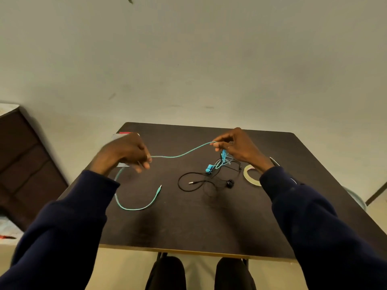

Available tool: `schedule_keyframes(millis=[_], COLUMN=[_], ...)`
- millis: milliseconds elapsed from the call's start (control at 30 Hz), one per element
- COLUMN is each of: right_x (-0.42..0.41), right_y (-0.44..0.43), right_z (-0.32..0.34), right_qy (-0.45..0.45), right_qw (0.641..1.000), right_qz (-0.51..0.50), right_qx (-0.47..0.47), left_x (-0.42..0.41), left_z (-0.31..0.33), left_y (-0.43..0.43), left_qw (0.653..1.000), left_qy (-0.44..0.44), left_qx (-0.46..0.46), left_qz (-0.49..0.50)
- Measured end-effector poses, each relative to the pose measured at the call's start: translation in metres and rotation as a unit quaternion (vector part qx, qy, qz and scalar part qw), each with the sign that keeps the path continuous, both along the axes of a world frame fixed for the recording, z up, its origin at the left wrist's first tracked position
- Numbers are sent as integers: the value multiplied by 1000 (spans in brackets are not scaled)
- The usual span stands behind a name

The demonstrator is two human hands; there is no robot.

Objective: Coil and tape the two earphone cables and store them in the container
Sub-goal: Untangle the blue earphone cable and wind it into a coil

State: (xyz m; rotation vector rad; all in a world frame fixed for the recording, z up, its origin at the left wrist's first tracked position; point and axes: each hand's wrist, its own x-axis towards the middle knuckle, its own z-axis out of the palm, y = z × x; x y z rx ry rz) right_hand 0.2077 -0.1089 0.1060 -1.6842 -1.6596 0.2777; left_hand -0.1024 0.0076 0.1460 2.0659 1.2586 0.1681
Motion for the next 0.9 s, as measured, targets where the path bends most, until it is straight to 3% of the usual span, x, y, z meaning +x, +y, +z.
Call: schedule_keyframes(millis=[200, 367, 433, 500, 667, 767, 900], right_x=[-6, -12, -15, -17, -26, -29, -25], right_y=[2, 3, 4, 5, 9, 10, 11], right_z=[-2, -1, -1, 1, 3, 2, 0], right_qy=[-3, -9, -15, -11, 5, 22, -3], right_qw=[1000, 999, 999, 998, 997, 997, 997], right_qz=[15, 32, 41, 47, 71, 69, 63], right_qx=[-12, -30, -29, -28, -22, -21, -47], left_x=[26, 46, 55, 64, 85, 93, 94], left_z=[-31, -38, -40, -37, -38, -41, -43], left_y=[8, -2, -5, -8, -26, -34, -31], left_qw=[994, 978, 983, 988, 967, 949, 944], left_qy=[88, 175, 133, 28, -215, -272, -253], left_qx=[-21, 82, 108, 128, 75, 117, 200], left_qz=[-61, -76, -62, -77, -113, -107, -63])
